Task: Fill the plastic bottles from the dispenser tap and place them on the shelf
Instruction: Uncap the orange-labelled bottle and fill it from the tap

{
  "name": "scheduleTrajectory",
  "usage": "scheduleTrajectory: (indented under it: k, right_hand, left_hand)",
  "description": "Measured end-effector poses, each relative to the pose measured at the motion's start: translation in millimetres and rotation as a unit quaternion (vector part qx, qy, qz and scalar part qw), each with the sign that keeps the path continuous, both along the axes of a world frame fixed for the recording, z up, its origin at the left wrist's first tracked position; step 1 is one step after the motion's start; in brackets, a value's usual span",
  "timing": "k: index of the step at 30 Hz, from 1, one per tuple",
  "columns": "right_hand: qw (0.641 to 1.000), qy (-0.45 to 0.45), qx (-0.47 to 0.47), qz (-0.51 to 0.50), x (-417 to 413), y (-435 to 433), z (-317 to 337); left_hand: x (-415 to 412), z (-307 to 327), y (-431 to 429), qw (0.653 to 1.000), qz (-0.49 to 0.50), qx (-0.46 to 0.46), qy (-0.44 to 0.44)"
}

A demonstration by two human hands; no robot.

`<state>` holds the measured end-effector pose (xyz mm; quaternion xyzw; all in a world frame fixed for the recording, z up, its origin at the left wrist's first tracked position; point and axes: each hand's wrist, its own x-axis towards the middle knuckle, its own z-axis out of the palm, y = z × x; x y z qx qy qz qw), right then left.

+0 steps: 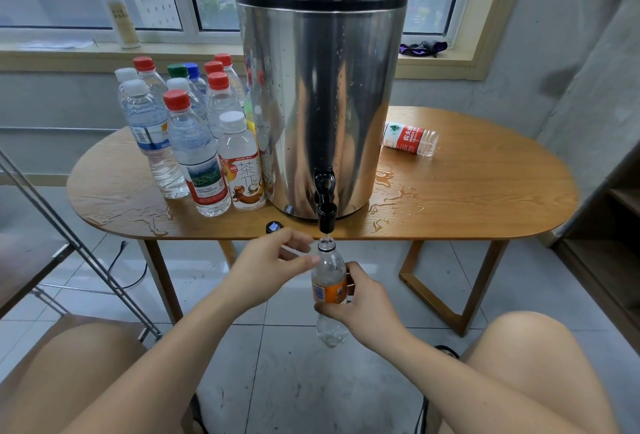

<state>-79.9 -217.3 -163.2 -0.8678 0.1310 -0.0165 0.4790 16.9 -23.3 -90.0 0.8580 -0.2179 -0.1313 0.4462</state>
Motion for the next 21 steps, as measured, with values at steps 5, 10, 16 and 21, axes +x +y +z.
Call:
scheduleTrajectory:
  k: [5, 10, 16, 21]
  right_hand:
    - [1.0, -0.002, -0.003, -0.001, -1, 0, -2]
    - [1.0, 0.005, 0.001, 0.0, -2, 0, 1]
    - [1.0, 0.009, -0.003, -0.002, -3, 0, 4]
    - [1.0, 0.007, -0.003, -0.007, -2, -1, 3]
  left_hand:
    - [2, 30, 7, 0.992, 0.051, -0.104, -0.045]
    - [-2, 55, 0, 0.981, 0.059, -0.176, -0.052]
    - [-3, 69, -15, 0.977, 0.066, -0.192, -0.069]
    - [-1, 71, -26, 0.976, 0.092, -0.187, -0.068]
